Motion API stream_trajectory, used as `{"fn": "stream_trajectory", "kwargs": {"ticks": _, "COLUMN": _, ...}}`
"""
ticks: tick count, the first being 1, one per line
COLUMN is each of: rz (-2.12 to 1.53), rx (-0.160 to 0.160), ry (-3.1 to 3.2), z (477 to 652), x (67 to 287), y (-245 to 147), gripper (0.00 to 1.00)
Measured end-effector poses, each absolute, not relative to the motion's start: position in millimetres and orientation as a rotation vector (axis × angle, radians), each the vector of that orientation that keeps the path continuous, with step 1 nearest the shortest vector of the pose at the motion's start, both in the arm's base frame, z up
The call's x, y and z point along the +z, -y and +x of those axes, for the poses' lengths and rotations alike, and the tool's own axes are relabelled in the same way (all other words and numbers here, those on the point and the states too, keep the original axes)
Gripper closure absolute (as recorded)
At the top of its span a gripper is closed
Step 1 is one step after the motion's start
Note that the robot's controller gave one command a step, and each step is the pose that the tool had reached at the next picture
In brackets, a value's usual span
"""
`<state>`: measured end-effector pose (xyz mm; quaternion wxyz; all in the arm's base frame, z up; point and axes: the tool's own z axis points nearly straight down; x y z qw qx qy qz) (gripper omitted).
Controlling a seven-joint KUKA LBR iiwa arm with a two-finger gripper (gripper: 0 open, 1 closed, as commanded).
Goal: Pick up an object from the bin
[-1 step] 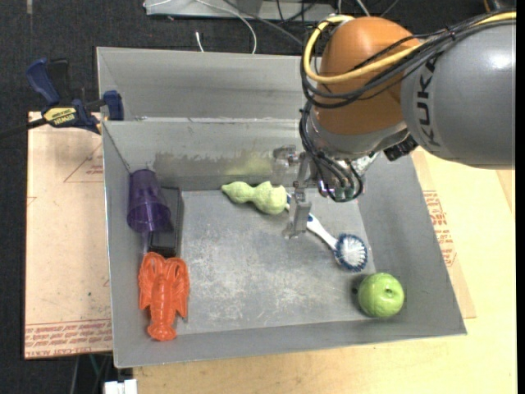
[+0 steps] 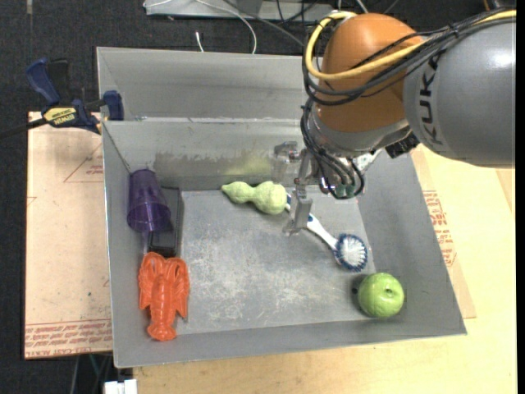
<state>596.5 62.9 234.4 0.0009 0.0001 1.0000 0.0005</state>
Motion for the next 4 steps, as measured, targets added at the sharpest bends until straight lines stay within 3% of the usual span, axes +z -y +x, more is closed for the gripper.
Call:
{"fn": "stream_trajectory", "kwargs": {"ticks": 1, "rz": 0.380, "rx": 0.004, "ry": -3.116, "z": 621.1, "x": 121, "y": -65, "gripper": 0.00}}
{"fn": "stream_trajectory", "kwargs": {"ticks": 2, "rz": 0.420, "rx": 0.008, "ry": -3.101, "z": 629.5, "x": 162, "y": -77, "gripper": 0.00}}
{"fn": "stream_trajectory", "kwargs": {"ticks": 3, "rz": 0.662, "rx": 0.006, "ry": -3.070, "z": 646.8, "x": 109, "y": -71, "gripper": 0.00}}
{"fn": "stream_trajectory", "kwargs": {"ticks": 4, "rz": 0.588, "rx": 0.009, "ry": -3.074, "z": 643.9, "x": 70, "y": -65, "gripper": 0.00}}
